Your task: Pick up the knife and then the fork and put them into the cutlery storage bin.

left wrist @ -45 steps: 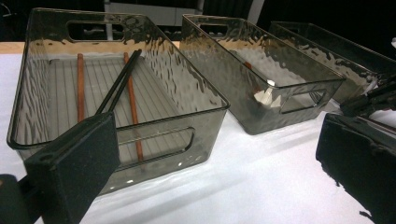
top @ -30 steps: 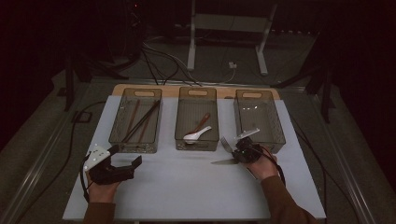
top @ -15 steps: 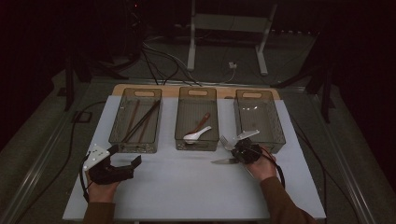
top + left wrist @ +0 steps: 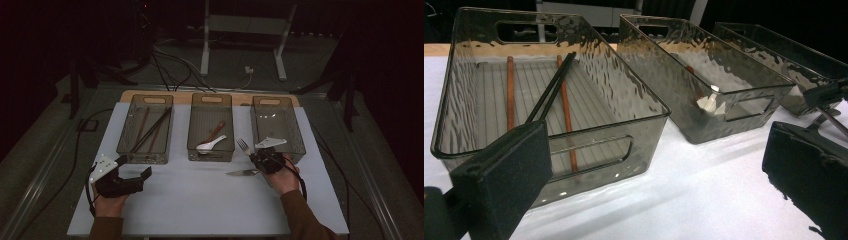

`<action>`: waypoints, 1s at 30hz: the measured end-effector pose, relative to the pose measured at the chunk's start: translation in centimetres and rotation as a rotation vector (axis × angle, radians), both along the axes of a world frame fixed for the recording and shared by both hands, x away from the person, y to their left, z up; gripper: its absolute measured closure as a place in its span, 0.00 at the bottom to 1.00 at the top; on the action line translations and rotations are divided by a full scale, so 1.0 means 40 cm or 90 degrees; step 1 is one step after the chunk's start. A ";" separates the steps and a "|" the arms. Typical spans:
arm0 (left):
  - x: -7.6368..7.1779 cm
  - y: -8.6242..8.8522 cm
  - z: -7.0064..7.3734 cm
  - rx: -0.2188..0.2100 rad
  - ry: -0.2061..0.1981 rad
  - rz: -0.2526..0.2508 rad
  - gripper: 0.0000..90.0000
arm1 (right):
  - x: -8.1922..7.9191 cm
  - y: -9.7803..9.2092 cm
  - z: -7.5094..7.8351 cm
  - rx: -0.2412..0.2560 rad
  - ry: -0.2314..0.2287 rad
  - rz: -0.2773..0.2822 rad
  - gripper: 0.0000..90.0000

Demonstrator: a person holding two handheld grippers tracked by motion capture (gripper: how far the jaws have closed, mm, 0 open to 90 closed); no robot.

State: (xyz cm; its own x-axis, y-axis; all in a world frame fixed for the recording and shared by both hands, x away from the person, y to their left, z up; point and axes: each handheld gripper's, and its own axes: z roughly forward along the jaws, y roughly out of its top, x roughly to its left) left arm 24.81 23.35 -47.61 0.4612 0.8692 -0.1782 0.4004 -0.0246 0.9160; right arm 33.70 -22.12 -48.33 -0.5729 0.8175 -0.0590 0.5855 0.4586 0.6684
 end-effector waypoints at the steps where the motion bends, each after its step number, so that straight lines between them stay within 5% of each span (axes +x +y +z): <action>1: 0.000 0.000 0.000 0.001 0.000 0.000 0.01 | -0.002 -0.001 0.003 0.004 -0.004 -0.002 0.97; 9: 0.000 0.001 0.000 -0.001 0.001 0.000 0.01 | -0.008 -0.021 0.024 0.027 -0.043 -0.023 0.97; 21: 0.000 0.001 -0.001 -0.001 0.001 0.001 0.01 | -0.017 -0.021 0.032 0.051 -0.057 -0.015 0.97; 30: 0.000 0.001 0.000 -0.001 0.001 0.001 0.01 | -0.038 -0.053 0.069 0.088 -0.112 -0.042 0.97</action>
State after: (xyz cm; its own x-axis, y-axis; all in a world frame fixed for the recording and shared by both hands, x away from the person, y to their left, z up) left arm 24.81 23.39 -47.62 0.4600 0.8694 -0.1806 0.4018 -0.0224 0.9155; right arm 32.18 -24.23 -45.56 -0.5084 0.8602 -0.0384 0.4800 0.3202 0.8167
